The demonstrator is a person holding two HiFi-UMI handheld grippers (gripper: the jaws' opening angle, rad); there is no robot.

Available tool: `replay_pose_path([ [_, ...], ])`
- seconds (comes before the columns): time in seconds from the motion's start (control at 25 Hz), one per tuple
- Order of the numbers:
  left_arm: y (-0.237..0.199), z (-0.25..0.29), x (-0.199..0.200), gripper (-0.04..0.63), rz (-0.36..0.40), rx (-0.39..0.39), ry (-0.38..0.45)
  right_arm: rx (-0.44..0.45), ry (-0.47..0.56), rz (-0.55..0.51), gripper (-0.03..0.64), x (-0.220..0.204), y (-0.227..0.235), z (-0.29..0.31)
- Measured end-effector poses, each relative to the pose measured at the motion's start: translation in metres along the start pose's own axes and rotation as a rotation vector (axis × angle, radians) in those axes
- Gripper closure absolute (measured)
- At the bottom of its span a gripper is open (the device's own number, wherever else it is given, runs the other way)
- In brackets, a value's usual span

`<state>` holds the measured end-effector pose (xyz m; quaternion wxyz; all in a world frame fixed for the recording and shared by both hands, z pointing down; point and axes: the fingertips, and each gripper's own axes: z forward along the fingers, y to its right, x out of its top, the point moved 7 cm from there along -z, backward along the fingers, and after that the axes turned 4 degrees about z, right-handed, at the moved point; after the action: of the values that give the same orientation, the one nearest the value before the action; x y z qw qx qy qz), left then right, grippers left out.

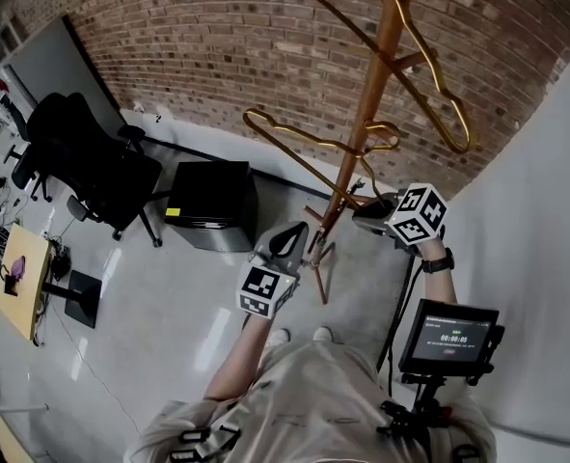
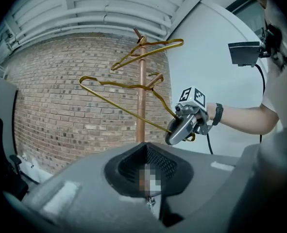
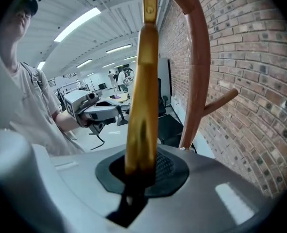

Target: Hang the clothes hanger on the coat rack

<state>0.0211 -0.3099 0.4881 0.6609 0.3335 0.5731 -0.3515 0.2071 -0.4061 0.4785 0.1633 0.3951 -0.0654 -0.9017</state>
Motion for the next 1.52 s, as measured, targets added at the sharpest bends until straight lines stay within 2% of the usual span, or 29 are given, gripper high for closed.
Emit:
replay_pose_path([
  [0.08, 0.004, 0.001, 0.001, 0.594, -0.001, -0.007, 0.005, -0.004, -0.024, 0.003, 0.578, -0.006, 0.003, 0.008],
  [0.2, 0.008, 0.000, -0.001, 0.594, -0.005, -0.016, -0.006, -0.104, -0.027, -0.038, 0.568, -0.011, 0.011, 0.017],
  [0.24, 0.008, 0.000, -0.001, 0.594, -0.001, -0.016, -0.009, -0.149, -0.025, -0.062, 0.528, -0.012, 0.013, 0.019],
  [0.32, 0.008, 0.000, -0.002, 0.594, 0.003, -0.018, -0.014, -0.237, -0.005, -0.094, 0.337, -0.014, 0.019, 0.021],
  [0.36, 0.007, 0.000, -0.003, 0.594, 0.001, -0.020, -0.017, -0.280, 0.019, -0.102, 0.269, -0.015, 0.022, 0.021],
  [0.52, 0.005, -0.002, -0.007, 0.594, -0.003, -0.044, -0.024, -0.471, 0.184, -0.148, 0.248, -0.015, 0.017, 0.008],
  [0.6, 0.007, -0.005, -0.008, 0.594, -0.005, -0.072, -0.026, -0.586, 0.291, -0.202, 0.186, -0.011, 0.001, -0.005],
  [0.68, 0.010, -0.005, -0.008, 0.594, -0.007, -0.108, -0.023, -0.678, 0.352, -0.230, 0.172, -0.009, -0.017, -0.020],
  [0.8, 0.014, 0.001, -0.008, 0.594, -0.010, -0.161, -0.014, -0.763, 0.416, -0.224, 0.164, -0.009, -0.037, -0.038],
  [0.92, 0.022, 0.001, -0.010, 0.594, -0.011, -0.229, -0.005, -0.837, 0.502, -0.168, 0.152, -0.020, -0.063, -0.051],
  [1.12, 0.044, -0.035, -0.010, 0.594, -0.044, -0.385, 0.011, -1.039, 0.525, -0.055, 0.152, -0.046, -0.145, -0.060],
  [1.24, 0.048, -0.032, -0.008, 0.594, -0.072, -0.422, 0.036, -1.092, 0.573, 0.060, 0.157, -0.070, -0.164, -0.062],
  [1.28, 0.049, -0.025, -0.009, 0.594, -0.074, -0.427, 0.047, -1.094, 0.601, 0.100, 0.178, -0.082, -0.164, -0.061],
  [1.44, 0.058, -0.008, -0.021, 0.594, -0.060, -0.433, 0.056, -1.083, 0.658, 0.221, 0.363, -0.115, -0.171, -0.045],
  [1.52, 0.063, -0.028, -0.011, 0.594, -0.063, -0.442, 0.059, -1.127, 0.702, 0.251, 0.522, -0.107, -0.205, -0.044],
])
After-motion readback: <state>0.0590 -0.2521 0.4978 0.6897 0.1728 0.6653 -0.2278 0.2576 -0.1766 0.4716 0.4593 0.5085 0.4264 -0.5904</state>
